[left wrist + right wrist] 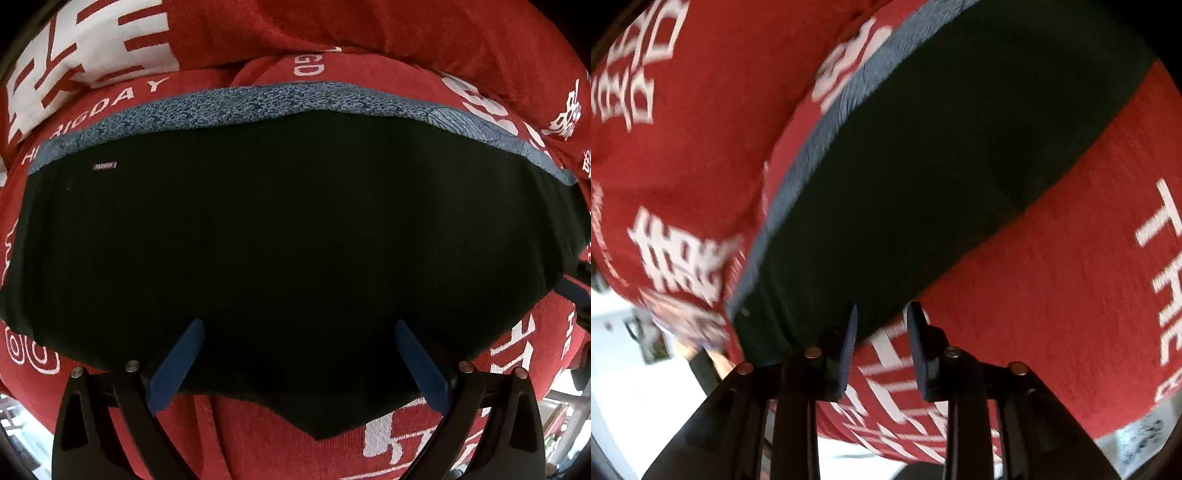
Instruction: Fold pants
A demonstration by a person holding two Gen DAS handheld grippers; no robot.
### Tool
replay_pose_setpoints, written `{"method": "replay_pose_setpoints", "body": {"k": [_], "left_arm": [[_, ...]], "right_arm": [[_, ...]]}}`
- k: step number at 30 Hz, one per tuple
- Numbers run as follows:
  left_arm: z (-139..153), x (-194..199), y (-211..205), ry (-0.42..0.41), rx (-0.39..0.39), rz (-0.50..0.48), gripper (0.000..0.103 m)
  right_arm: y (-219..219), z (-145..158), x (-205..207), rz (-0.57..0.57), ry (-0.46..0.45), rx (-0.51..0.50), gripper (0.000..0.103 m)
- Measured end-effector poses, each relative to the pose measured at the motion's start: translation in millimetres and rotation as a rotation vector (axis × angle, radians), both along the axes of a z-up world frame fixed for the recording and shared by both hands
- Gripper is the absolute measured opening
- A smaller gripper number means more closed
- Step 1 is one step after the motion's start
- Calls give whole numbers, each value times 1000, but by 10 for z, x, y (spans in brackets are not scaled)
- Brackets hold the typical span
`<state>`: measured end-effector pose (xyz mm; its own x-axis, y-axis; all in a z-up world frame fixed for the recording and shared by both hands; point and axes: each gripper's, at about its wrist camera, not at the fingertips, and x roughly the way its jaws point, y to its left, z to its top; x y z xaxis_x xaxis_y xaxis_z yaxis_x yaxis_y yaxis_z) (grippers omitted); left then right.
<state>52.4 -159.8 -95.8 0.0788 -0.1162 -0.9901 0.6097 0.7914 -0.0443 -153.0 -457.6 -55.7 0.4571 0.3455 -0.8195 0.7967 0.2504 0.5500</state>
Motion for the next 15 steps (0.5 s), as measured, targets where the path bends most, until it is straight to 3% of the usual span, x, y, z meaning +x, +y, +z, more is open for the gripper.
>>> {"method": "replay_pose_setpoints", "body": {"k": [2,3,5,8,10,15], "left_arm": [[3,-36,14,-2,3,6,103],[10,-50,18,-6,8,7,103],[-21,-39,-51,-13,14,8,103],[-20,-57,-80,-16,20,18,103],[-6,-69,-97,-17,36,23,103],[79,-104,-168,-28,84,11,103]], "right_arm": [[-53,-87,7,-23,13,22,30],[-74,-100,-26,-25,33,18,14],[-53,-111,-77,-29,57,2,9],[-81,-148,-232,-55,75,15,10],[-120,-105,-299,-40,94,5,17],[-99,96,-229,103,189,-73,30]]}}
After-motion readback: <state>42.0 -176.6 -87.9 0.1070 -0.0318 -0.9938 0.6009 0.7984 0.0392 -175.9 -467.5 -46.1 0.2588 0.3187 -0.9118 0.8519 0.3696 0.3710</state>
